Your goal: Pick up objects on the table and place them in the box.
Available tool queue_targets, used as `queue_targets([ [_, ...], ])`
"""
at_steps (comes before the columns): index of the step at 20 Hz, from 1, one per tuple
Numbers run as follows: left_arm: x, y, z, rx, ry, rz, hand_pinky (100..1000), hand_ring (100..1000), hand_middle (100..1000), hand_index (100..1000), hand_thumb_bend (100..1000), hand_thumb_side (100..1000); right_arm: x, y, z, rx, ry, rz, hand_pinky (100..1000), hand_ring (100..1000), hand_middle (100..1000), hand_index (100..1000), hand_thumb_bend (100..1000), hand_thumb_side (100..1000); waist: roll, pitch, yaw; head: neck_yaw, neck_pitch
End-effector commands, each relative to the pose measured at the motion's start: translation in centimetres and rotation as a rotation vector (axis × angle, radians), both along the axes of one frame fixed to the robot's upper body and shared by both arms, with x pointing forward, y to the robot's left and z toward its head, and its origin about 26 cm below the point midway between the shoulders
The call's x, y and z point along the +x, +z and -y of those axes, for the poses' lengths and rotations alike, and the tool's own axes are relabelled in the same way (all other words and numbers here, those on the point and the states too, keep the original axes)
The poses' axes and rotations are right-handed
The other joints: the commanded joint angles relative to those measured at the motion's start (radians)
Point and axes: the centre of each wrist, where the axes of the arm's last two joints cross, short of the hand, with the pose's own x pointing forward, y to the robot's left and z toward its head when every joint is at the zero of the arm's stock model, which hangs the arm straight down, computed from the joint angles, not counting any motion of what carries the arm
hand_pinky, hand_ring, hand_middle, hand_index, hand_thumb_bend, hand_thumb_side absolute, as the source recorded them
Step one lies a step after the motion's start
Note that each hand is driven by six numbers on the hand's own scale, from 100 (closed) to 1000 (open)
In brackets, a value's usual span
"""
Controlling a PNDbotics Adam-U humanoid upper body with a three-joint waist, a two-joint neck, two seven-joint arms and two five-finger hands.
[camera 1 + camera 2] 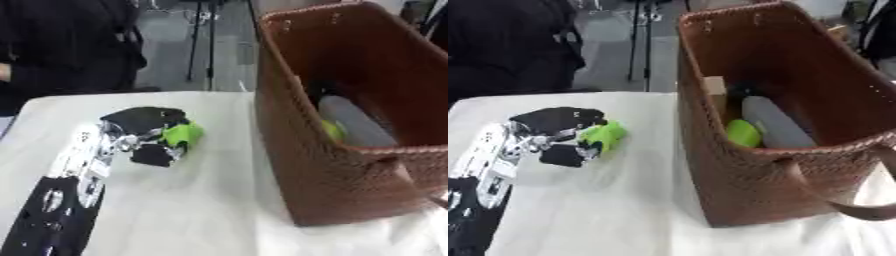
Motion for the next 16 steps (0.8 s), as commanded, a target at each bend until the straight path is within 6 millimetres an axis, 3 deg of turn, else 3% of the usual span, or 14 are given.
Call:
queue_targets([
  [1, 0.3, 1.1, -0.8, 0.041, -0.003, -0.026, 1000, 996, 1000, 1000, 100, 1000, 0.0, 0.6, -0.1, -0.001, 0.009, 0.138, 798, 738, 691, 763, 100, 928, -0.005, -0.014, -0.001, 0.004, -0.01],
  [16, 2.0, 0.6, -1.6, 0.079, 0.004, -0.123, 1000, 988, 1000, 1000, 100, 1000, 0.0, 0.6, -0.1, 0.006, 0.022, 0.152, 797, 736, 689, 756, 100, 916, -0.008, -0.011, -0.004, 0.011, -0.014],
])
